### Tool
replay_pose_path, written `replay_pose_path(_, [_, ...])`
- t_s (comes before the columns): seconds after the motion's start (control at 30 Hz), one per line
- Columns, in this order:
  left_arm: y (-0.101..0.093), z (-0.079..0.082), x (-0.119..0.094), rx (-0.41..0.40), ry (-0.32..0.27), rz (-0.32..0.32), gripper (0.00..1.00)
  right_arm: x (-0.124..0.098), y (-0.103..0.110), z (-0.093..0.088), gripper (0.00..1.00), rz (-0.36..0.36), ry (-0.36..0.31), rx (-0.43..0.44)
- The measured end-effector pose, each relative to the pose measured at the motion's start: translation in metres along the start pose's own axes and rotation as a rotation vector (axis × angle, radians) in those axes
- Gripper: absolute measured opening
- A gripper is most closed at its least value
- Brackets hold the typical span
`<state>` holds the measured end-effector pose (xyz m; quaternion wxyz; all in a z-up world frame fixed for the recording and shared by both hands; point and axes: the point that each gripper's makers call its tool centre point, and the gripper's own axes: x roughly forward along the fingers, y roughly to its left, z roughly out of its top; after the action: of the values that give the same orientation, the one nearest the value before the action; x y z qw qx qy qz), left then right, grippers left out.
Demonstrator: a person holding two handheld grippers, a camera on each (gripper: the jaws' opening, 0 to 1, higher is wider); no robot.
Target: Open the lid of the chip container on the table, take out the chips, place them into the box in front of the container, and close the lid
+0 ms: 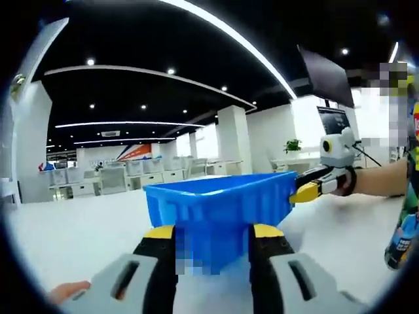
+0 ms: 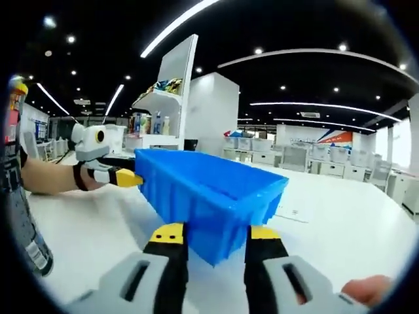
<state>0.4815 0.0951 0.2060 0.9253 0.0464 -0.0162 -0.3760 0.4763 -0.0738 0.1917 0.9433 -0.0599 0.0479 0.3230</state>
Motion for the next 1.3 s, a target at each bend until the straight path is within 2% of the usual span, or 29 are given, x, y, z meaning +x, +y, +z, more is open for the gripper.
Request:
replay_pose_path(0.13, [0.002, -0.02, 0.005, -0.001, 0.043, 0.003, 0.42, 0.01, -0.002, -0.02, 0.28, 0.002, 0.043, -0.006])
replay_pose_path(0.2, [0.0, -0.034, 0.004, 0.024, 0.088, 0.0, 0.42, 0.01, -0.002, -0.029, 0.28, 0.0, 0.07, -0.059])
replay_pose_path(0.3, [-0.001, -0.045, 0.005, 0.003, 0.137, -0.006, 0.41, 0.008, -0.002, -0.028, 0.28, 0.006, 0.047, -0.044])
replay_pose_path(0.33, [0.0, -0.043, 0.004, 0.016, 0.12, -0.006, 0.41, 0.008, -0.002, -0.029, 0.28, 0.003, 0.042, -0.035])
replay_pose_path(0.47, [0.0, -0.044, 0.005, 0.013, 0.12, -0.002, 0.42, 0.009, -0.002, -0.03, 0.3, -0.003, 0.022, -0.035])
replay_pose_path(0.53, [-0.001, -0.045, 0.006, 0.059, 0.121, -0.004, 0.43, 0.008, -0.002, -0.031, 0.32, 0.002, 0.006, -0.06])
replay_pose_path(0.57, [-0.001, -0.043, 0.005, 0.089, 0.104, 0.003, 0.45, 0.007, -0.003, -0.032, 0.33, 0.002, 0.01, -0.065])
replay_pose_path(0.63, [-0.001, -0.043, 0.005, 0.088, 0.097, 0.002, 0.62, 0.006, -0.007, -0.037, 0.38, -0.007, 0.035, -0.038])
replay_pose_path(0.7, [0.002, -0.039, 0.004, 0.045, 0.088, 0.004, 0.8, 0.004, -0.011, -0.033, 0.5, -0.014, 0.017, 0.004])
replay_pose_path(0.73, [0.006, -0.04, 0.002, 0.018, 0.083, 0.014, 0.8, 0.004, -0.011, -0.031, 0.57, -0.012, 0.004, 0.021])
replay_pose_path(0.77, [0.007, -0.041, 0.0, 0.029, 0.082, 0.016, 0.79, 0.001, -0.012, -0.026, 0.61, -0.008, -0.023, 0.067])
replay_pose_path(0.83, [0.005, -0.038, -0.005, 0.042, 0.071, 0.027, 0.79, -0.004, -0.013, -0.023, 0.66, -0.013, -0.04, 0.081])
replay_pose_path(0.93, [0.001, -0.033, -0.015, 0.034, 0.06, 0.03, 0.87, -0.014, -0.011, -0.01, 0.71, -0.015, -0.097, 0.111])
replay_pose_path(1.0, [-0.003, -0.03, -0.026, 0.015, 0.055, 0.034, 0.95, -0.021, -0.003, -0.001, 0.78, 0.017, -0.147, 0.154])
replay_pose_path(1.07, [-0.012, -0.029, -0.039, -0.015, 0.056, 0.021, 0.95, -0.032, 0.009, 0.002, 0.89, 0.048, -0.159, 0.175])
replay_pose_path(1.13, [-0.022, -0.029, -0.051, -0.011, 0.066, 0.008, 0.95, -0.042, 0.022, 0.004, 0.97, 0.085, -0.169, 0.153])
replay_pose_path(1.3, [-0.059, -0.025, -0.096, -0.027, 0.08, -0.071, 0.95, -0.08, 0.057, 0.003, 0.97, 0.146, -0.17, 0.11])
